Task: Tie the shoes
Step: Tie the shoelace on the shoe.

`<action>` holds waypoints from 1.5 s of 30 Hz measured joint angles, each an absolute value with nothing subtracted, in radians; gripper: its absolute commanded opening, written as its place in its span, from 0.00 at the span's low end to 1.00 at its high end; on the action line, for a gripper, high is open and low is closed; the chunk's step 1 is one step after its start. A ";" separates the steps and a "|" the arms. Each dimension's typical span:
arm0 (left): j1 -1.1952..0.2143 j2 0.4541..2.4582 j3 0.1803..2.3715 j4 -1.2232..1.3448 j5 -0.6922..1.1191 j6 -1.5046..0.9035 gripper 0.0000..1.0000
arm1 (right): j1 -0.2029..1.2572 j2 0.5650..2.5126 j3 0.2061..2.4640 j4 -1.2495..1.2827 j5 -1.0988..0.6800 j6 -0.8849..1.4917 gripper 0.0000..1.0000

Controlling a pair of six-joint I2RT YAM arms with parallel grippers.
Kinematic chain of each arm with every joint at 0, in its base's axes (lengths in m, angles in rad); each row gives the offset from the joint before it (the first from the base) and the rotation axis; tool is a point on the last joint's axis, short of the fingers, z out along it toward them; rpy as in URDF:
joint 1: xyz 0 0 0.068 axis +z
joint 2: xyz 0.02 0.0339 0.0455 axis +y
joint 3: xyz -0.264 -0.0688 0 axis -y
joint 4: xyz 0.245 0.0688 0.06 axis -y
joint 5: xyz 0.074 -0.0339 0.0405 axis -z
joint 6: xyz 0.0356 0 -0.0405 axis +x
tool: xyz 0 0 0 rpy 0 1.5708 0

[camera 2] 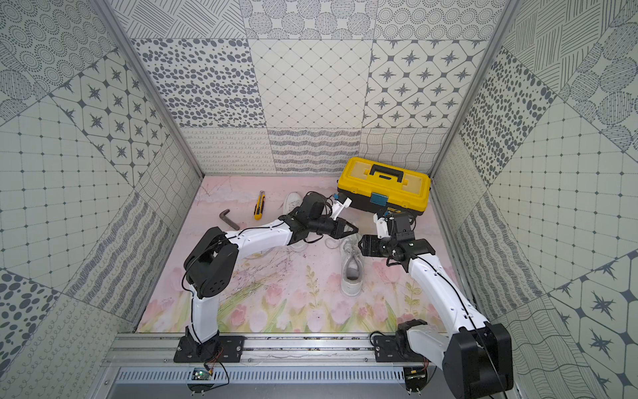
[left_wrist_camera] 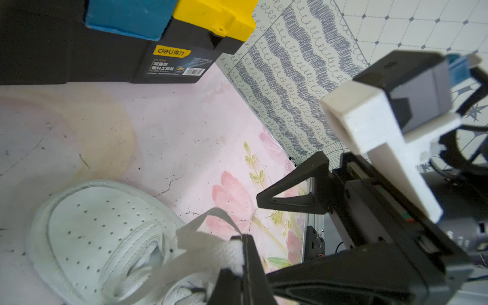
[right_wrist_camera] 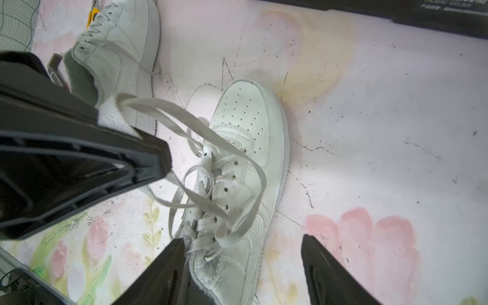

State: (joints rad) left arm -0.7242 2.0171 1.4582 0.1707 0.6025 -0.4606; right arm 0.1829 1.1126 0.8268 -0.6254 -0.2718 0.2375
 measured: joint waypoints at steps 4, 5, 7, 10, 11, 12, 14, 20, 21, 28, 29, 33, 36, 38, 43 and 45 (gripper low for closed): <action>-0.705 1.992 1.415 0.174 0.588 -0.461 0.00 | 0.124 1.083 0.827 -0.633 -0.319 0.248 0.71; -0.702 1.987 1.408 0.175 0.585 -0.461 0.00 | 0.102 1.077 0.826 -0.632 -0.337 0.253 0.66; -0.694 1.975 1.391 0.175 0.579 -0.461 0.00 | 0.042 1.066 0.821 -0.622 -0.388 0.273 0.58; -0.690 1.967 1.379 0.176 0.572 -0.461 0.00 | -0.028 1.066 0.786 -0.590 -0.458 0.316 0.56; -0.688 1.966 1.376 0.176 0.571 -0.461 0.00 | -0.041 1.066 0.770 -0.583 -0.474 0.331 0.55; -0.688 1.964 1.373 0.176 0.570 -0.461 0.00 | -0.048 1.066 0.752 -0.579 -0.493 0.345 0.54; -0.686 1.963 1.370 0.176 0.569 -0.461 0.00 | -0.050 1.066 0.721 -0.572 -0.520 0.371 0.53; -0.680 1.960 1.373 0.170 0.566 -0.461 0.00 | -0.051 1.067 0.646 -0.527 -0.580 0.427 0.49; -0.679 1.960 1.375 0.168 0.566 -0.460 0.00 | -0.051 1.067 0.630 -0.517 -0.587 0.439 0.49; -0.678 1.960 1.394 0.154 0.566 -0.449 0.00 | 0.001 1.102 0.553 -0.474 -0.598 0.502 0.48; -0.678 1.960 1.396 0.151 0.566 -0.449 0.00 | 0.013 1.117 0.553 -0.468 -0.597 0.509 0.48; -0.677 1.961 1.405 0.145 0.567 -0.449 0.00 | 0.072 1.173 0.555 -0.419 -0.589 0.536 0.47; -0.677 1.961 1.406 0.145 0.566 -0.449 0.00 | 0.129 1.198 0.567 -0.385 -0.581 0.555 0.48; -0.677 1.961 1.406 0.144 0.566 -0.449 0.00 | 0.165 1.213 0.577 -0.368 -0.576 0.566 0.48; -0.677 1.961 1.406 0.142 0.566 -0.449 0.00 | 0.190 1.225 0.591 -0.358 -0.557 0.556 0.49; -0.677 1.961 1.406 0.140 0.566 -0.449 0.00 | 0.189 1.224 0.598 -0.359 -0.545 0.531 0.47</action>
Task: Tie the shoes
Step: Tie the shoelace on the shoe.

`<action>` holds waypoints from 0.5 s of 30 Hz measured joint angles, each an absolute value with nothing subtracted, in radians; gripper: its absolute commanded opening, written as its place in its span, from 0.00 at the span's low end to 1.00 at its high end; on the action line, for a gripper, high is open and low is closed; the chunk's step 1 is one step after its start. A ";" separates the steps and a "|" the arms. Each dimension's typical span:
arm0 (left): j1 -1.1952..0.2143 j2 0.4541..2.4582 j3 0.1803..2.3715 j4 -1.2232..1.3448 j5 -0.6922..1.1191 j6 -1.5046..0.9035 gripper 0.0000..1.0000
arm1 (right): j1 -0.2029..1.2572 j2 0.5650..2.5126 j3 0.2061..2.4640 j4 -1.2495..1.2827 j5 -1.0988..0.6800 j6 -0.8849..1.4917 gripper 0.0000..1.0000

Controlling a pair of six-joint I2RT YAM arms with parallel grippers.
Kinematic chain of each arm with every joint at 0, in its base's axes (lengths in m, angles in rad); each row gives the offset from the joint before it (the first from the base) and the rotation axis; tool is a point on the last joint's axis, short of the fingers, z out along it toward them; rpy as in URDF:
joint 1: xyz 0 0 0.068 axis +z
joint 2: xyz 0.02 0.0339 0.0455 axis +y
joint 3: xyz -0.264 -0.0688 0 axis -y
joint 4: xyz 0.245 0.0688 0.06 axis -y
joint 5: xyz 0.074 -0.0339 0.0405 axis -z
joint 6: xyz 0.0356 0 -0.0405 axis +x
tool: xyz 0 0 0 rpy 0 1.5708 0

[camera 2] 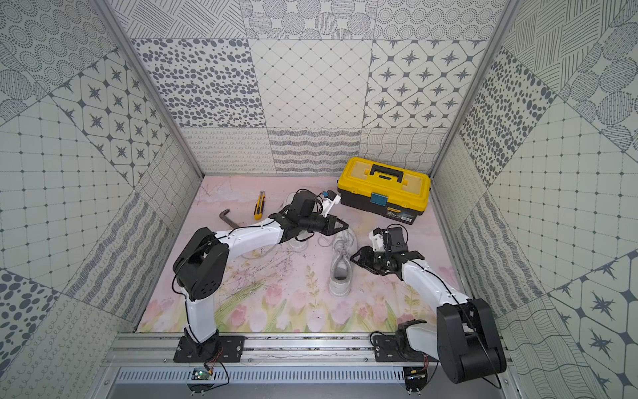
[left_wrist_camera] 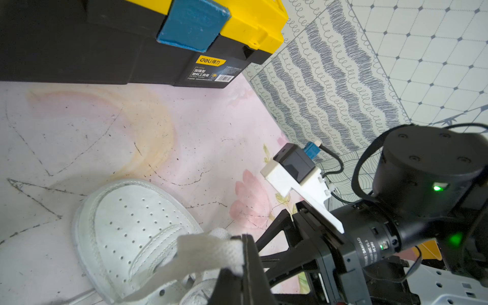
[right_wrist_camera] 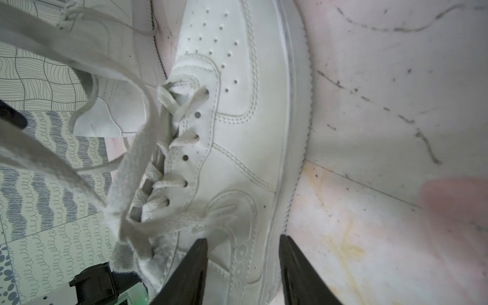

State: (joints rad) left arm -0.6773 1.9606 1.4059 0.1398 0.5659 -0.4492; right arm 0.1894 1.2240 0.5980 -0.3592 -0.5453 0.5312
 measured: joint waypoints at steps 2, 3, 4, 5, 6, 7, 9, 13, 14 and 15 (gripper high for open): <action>-0.677 1.961 1.406 0.138 0.566 -0.449 0.00 | 0.188 1.221 0.598 -0.361 -0.542 0.509 0.46; -0.677 1.961 1.406 0.138 0.566 -0.449 0.00 | 0.188 1.219 0.598 -0.362 -0.545 0.499 0.45; -0.677 1.961 1.406 0.137 0.565 -0.449 0.00 | 0.189 1.217 0.598 -0.362 -0.550 0.487 0.45; -0.677 1.961 1.406 0.137 0.565 -0.449 0.00 | 0.189 1.214 0.598 -0.361 -0.558 0.480 0.45; -0.677 1.961 1.406 0.137 0.566 -0.449 0.00 | 0.191 1.212 0.598 -0.358 -0.569 0.473 0.45; -0.677 1.962 1.406 0.137 0.566 -0.449 0.00 | 0.192 1.211 0.598 -0.353 -0.579 0.466 0.45; -0.677 1.963 1.406 0.136 0.566 -0.449 0.00 | 0.200 1.211 0.598 -0.341 -0.590 0.459 0.46; -0.677 1.963 1.406 0.131 0.566 -0.449 0.00 | 0.230 1.217 0.598 -0.313 -0.603 0.457 0.46; -0.677 1.963 1.406 0.130 0.565 -0.449 0.00 | 0.237 1.223 0.598 -0.303 -0.605 0.457 0.46; -0.677 1.963 1.406 0.130 0.566 -0.449 0.00 | 0.243 1.230 0.599 -0.293 -0.608 0.457 0.46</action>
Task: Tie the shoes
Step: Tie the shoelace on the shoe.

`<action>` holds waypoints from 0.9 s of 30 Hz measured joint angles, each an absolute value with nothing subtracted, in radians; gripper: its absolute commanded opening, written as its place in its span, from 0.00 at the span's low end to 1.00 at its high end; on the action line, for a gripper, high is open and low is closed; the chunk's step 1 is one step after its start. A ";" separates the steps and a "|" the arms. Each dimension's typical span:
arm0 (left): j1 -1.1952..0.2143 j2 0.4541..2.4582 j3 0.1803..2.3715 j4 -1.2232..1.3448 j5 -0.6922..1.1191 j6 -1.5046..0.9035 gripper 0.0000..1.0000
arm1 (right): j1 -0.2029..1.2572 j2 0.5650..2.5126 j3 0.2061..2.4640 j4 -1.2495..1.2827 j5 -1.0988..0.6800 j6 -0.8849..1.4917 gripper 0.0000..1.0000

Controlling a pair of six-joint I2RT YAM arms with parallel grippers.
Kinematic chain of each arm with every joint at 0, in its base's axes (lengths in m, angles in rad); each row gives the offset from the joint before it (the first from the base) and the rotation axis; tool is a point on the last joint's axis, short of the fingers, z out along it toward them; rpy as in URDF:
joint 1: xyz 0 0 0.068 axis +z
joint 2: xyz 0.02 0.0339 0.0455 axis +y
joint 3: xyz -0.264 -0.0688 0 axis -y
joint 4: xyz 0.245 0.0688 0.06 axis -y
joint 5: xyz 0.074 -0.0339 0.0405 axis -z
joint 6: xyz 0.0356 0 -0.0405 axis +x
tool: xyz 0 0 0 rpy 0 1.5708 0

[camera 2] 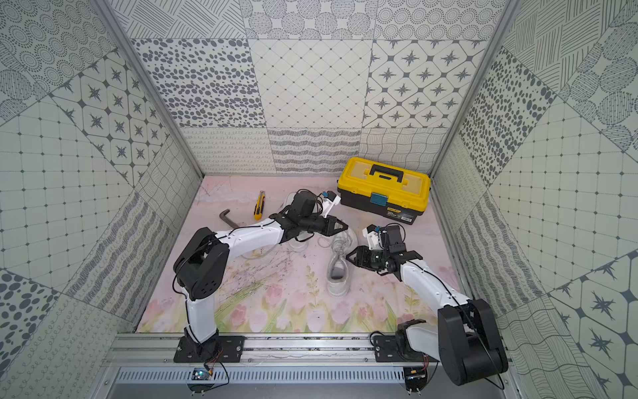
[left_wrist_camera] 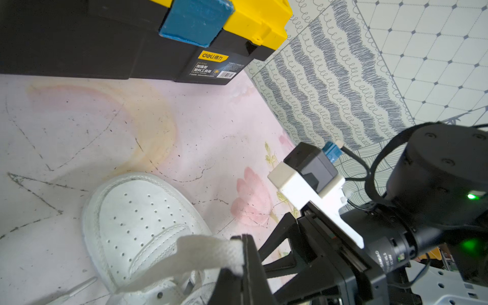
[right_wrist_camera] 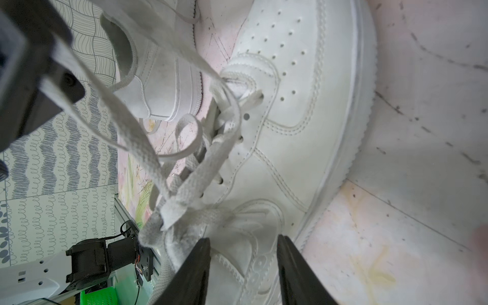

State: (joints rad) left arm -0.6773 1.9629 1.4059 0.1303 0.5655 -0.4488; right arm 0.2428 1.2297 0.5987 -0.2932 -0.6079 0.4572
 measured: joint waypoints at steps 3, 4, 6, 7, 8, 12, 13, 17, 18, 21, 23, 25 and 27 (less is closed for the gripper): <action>-0.677 1.963 1.406 0.130 0.566 -0.449 0.00 | 0.255 1.248 0.604 -0.271 -0.618 0.457 0.46; -0.677 1.963 1.406 0.130 0.566 -0.449 0.00 | 0.257 1.250 0.607 -0.268 -0.621 0.456 0.46; -0.677 1.963 1.406 0.130 0.566 -0.449 0.00 | 0.258 1.250 0.608 -0.258 -0.626 0.451 0.46; -0.677 1.963 1.406 0.130 0.566 -0.449 0.00 | 0.258 1.250 0.608 -0.255 -0.629 0.445 0.46; -0.677 1.964 1.406 0.130 0.566 -0.449 0.00 | 0.257 1.250 0.608 -0.253 -0.631 0.438 0.46; -0.677 1.966 1.406 0.130 0.566 -0.449 0.00 | 0.226 1.250 0.608 -0.235 -0.661 0.416 0.46; -0.677 1.966 1.406 0.130 0.566 -0.449 0.00 | 0.215 1.250 0.608 -0.231 -0.668 0.409 0.46; -0.677 1.967 1.406 0.130 0.566 -0.449 0.00 | 0.188 1.251 0.609 -0.227 -0.689 0.385 0.45; -0.677 1.967 1.406 0.130 0.566 -0.449 0.00 | 0.187 1.252 0.611 -0.227 -0.692 0.379 0.45; -0.677 1.967 1.406 0.130 0.566 -0.449 0.00 | 0.187 1.272 0.620 -0.228 -0.697 0.359 0.43; -0.677 1.967 1.406 0.130 0.566 -0.449 0.00 | 0.187 1.286 0.624 -0.227 -0.701 0.349 0.42; -0.677 1.967 1.406 0.130 0.566 -0.449 0.00 | 0.187 1.299 0.627 -0.227 -0.708 0.342 0.42; -0.677 1.968 1.406 0.130 0.566 -0.449 0.00 | 0.187 1.308 0.628 -0.226 -0.712 0.336 0.42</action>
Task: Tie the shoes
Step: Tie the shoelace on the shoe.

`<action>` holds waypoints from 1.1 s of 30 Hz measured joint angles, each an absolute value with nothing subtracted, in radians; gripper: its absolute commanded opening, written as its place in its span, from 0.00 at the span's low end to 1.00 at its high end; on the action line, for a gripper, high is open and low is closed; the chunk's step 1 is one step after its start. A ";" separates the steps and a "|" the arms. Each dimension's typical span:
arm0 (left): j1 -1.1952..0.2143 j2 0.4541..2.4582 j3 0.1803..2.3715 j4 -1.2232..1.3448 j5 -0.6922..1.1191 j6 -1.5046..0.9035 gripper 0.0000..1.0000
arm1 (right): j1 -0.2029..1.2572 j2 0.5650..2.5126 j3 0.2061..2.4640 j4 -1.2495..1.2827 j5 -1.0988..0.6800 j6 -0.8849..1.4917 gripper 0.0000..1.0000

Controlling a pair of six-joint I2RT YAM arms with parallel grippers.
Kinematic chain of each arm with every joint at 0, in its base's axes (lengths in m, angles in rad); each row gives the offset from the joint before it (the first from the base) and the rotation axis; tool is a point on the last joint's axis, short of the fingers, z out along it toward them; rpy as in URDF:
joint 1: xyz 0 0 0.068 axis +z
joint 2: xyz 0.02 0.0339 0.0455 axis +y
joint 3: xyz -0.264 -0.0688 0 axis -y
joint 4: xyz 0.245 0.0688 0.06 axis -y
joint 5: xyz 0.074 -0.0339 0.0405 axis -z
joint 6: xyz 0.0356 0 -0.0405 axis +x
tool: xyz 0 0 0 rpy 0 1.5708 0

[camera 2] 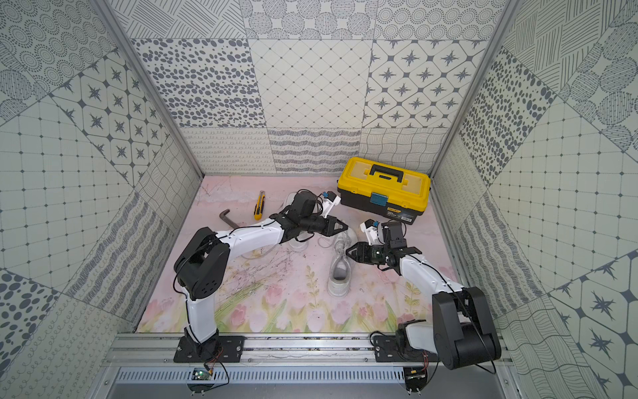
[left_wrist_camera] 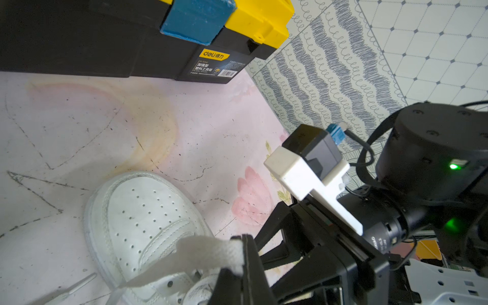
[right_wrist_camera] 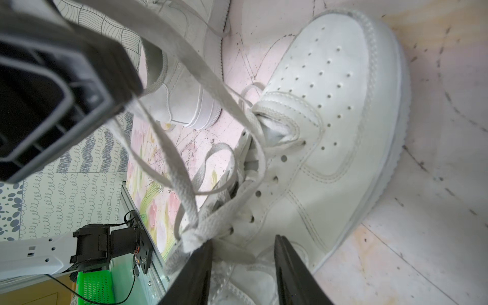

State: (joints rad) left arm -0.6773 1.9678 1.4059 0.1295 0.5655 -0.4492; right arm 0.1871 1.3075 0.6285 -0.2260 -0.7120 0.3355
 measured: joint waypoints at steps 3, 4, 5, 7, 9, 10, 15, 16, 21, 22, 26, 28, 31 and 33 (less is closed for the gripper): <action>-0.677 1.970 1.406 0.130 0.566 -0.449 0.00 | 0.187 1.322 0.640 -0.227 -0.715 0.325 0.42; -0.677 1.970 1.406 0.130 0.566 -0.449 0.00 | 0.187 1.329 0.646 -0.226 -0.717 0.323 0.42; -0.677 1.971 1.406 0.129 0.566 -0.449 0.00 | 0.187 1.336 0.651 -0.226 -0.719 0.322 0.42; -0.677 1.971 1.406 0.129 0.566 -0.449 0.00 | 0.187 1.352 0.660 -0.226 -0.728 0.321 0.41; -0.677 1.971 1.406 0.129 0.566 -0.449 0.00 | 0.187 1.356 0.660 -0.225 -0.738 0.322 0.39; -0.676 1.972 1.407 0.129 0.566 -0.449 0.00 | 0.187 1.356 0.660 -0.224 -0.741 0.324 0.38; -0.674 1.972 1.411 0.129 0.566 -0.449 0.00 | 0.187 1.354 0.660 -0.225 -0.763 0.340 0.26; -0.674 1.972 1.411 0.129 0.566 -0.449 0.00 | 0.187 1.354 0.660 -0.227 -0.766 0.344 0.23; -0.673 1.976 1.411 0.129 0.566 -0.449 0.00 | 0.185 1.332 0.660 -0.254 -0.769 0.361 0.05; -0.673 1.976 1.411 0.129 0.566 -0.449 0.00 | 0.182 1.319 0.660 -0.265 -0.763 0.364 0.01; -0.673 1.976 1.410 0.129 0.566 -0.449 0.00 | 0.137 1.242 0.659 -0.336 -0.721 0.377 0.00; -0.673 1.975 1.408 0.129 0.565 -0.449 0.00 | 0.091 1.209 0.659 -0.371 -0.700 0.379 0.00; -0.673 1.972 1.403 0.129 0.563 -0.448 0.00 | 0.023 1.166 0.658 -0.426 -0.662 0.379 0.00; -0.673 1.969 1.398 0.130 0.563 -0.445 0.00 | -0.015 1.142 0.652 -0.456 -0.635 0.386 0.00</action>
